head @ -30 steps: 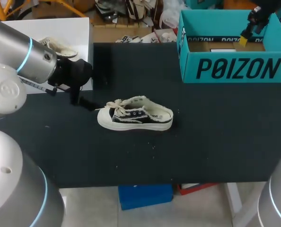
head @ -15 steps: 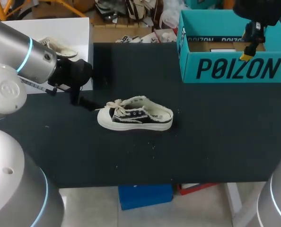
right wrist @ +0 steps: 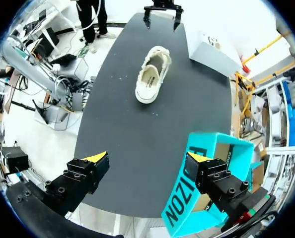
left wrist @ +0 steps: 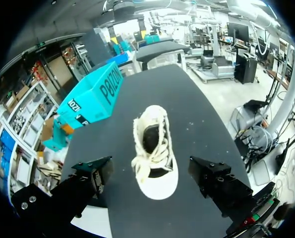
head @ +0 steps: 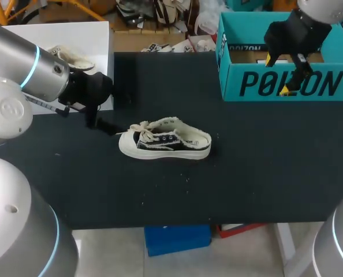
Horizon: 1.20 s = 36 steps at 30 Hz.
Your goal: Take the shoe out of the shoebox, open the shoe tongue, remove and reinsert the insole, then place the shoe into the shoebox
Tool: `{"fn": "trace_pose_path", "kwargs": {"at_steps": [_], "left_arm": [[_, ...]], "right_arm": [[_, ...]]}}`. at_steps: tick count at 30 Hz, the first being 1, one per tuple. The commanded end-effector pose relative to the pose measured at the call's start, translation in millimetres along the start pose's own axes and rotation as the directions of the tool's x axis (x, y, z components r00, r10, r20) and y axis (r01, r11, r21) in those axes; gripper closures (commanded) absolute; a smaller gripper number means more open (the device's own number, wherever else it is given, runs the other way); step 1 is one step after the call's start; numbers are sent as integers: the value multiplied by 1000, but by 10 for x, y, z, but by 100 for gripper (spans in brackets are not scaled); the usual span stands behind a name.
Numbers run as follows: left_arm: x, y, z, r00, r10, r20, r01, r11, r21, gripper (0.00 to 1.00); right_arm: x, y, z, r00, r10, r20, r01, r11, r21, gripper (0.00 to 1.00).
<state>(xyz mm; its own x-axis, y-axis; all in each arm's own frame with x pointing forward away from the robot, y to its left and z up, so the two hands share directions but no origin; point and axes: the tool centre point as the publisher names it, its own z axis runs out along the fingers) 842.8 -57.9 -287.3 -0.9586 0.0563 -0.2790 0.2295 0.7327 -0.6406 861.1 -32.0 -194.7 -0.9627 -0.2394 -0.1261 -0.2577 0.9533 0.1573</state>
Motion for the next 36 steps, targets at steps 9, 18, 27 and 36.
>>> {"fn": "trace_pose_path", "kwargs": {"at_steps": [9, 18, 27, 36], "left_arm": [[12, 11, 7, 1000, 3, 5, -3, 1000, 3, 0], [12, 11, 7, 1000, 3, 5, -3, 1000, 3, 0], [12, 11, 7, 1000, 3, 5, -3, 1000, 3, 0], [12, 11, 7, 1000, 3, 5, -3, 1000, 3, 0]], "right_arm": [[221, 455, 419, 985, -169, 40, 173, 978, -118, 0], [182, 757, 602, 990, -137, 36, 141, 978, -156, 0], [178, 875, 666, 991, -132, 31, 135, 978, -156, 0], [178, 875, 666, 991, -132, 31, 135, 978, -156, 0]]}}
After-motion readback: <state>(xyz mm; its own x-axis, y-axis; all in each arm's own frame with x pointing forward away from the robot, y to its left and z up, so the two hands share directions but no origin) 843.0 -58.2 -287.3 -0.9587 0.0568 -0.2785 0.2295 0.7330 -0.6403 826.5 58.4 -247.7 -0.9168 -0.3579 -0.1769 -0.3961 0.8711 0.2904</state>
